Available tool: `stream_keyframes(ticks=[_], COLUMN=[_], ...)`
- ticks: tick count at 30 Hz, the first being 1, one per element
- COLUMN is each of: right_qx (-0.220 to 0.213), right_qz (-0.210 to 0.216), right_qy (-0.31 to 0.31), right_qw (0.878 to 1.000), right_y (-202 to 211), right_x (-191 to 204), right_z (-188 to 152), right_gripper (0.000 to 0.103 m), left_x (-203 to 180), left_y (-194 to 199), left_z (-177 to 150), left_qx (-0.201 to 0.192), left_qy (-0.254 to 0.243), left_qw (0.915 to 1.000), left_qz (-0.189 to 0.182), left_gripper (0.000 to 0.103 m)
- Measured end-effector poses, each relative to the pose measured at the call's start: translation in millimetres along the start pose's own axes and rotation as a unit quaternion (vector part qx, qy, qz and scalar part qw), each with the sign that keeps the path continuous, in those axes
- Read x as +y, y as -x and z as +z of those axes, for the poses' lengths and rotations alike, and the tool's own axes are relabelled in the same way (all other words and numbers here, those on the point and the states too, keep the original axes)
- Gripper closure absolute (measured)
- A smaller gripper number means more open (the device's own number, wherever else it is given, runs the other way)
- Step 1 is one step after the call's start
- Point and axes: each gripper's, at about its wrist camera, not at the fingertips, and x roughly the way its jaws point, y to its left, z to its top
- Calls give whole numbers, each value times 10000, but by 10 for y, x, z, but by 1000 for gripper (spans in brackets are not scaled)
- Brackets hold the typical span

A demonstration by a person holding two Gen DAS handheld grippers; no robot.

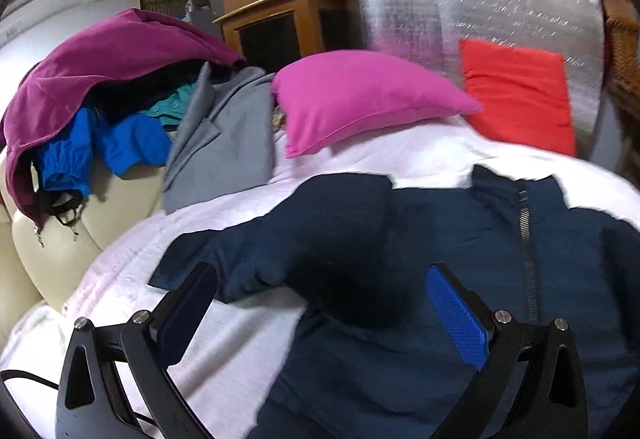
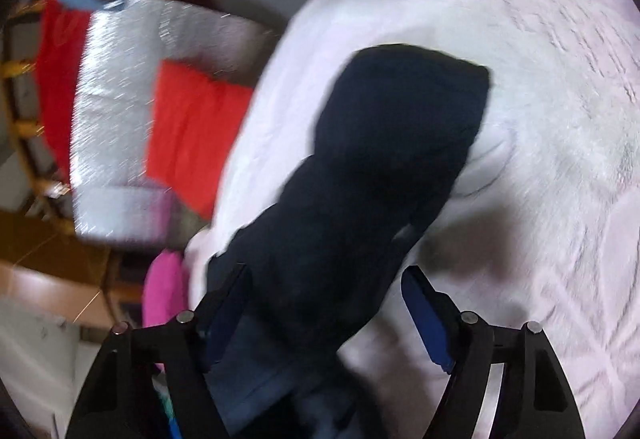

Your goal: Fold large clothes

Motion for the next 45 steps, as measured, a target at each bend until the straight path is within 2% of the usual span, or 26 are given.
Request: stream_keyframes(ticks=[2,6,7,8,10,12,15,19,21,24,27,30,32,33,35,39,42,45], right_qx=[-160,-487,-493,-476,-558,-697,-636,-245,17,391,802,1294,1596,1744,1898,2261,2625,2827], right_qz=[-99,21,95,151,249,340,439,772,977,1172,1194,1185,1209,1244,1179,1183,1228,1214], right_qy=[-83,-243,-236,-209,7,566,1273,2198,2431,2700,2992,2867,2728,2621,2560,2438,2448,2636], right_qw=[9998,9985,9985,9985,9981,9954,9888,9722,9651,9549,9433,9418,9410,9409,9405,9357,9252,9143], right_y=[-69,-105,-120,-111,-53,58,146,115,26,-181,-450,-730,-840,-893,-972,-956,-832,-640], right_x=[-51,-79,-54,-15,139,449,933,1635,1869,2067,2163,2119,2006,1946,1865,1627,1521,1431], right_z=[60,153,163,159,125,34,-200,-757,-1049,-1511,-1943,-2215,-2383,-2457,-2630,-2747,-2740,-2701], right_gripper=[39,56,68,75,75,75,75,74,74,74,74,68,37,33,31,25,19,18], left_x=[78,185,213,240,293,342,407,460,508,585,659,745,814,846,897,907,836,706], left_y=[-84,-192,-213,-239,-256,-262,-240,-198,-178,-173,-183,-203,-227,-240,-270,-291,-281,-234], left_z=[6,45,60,76,92,103,111,115,119,121,123,133,137,139,142,132,137,137], left_qx=[37,87,105,113,155,197,221,198,176,196,183,193,249,281,345,453,428,344], left_qy=[60,133,171,221,326,431,581,661,698,744,746,800,900,964,1088,1192,1087,896], left_qw=[9999,9997,9996,9995,9991,9987,9980,9976,9974,9970,9970,9966,9956,9949,9934,9916,9926,9942], left_qz=[81,191,202,205,221,203,120,66,54,-30,-69,-80,-76,-83,-110,-227,-317,-494], left_gripper=[0,0,0,0,0,0,0,0,0,0,0,0,0,0,0,0,0,0])
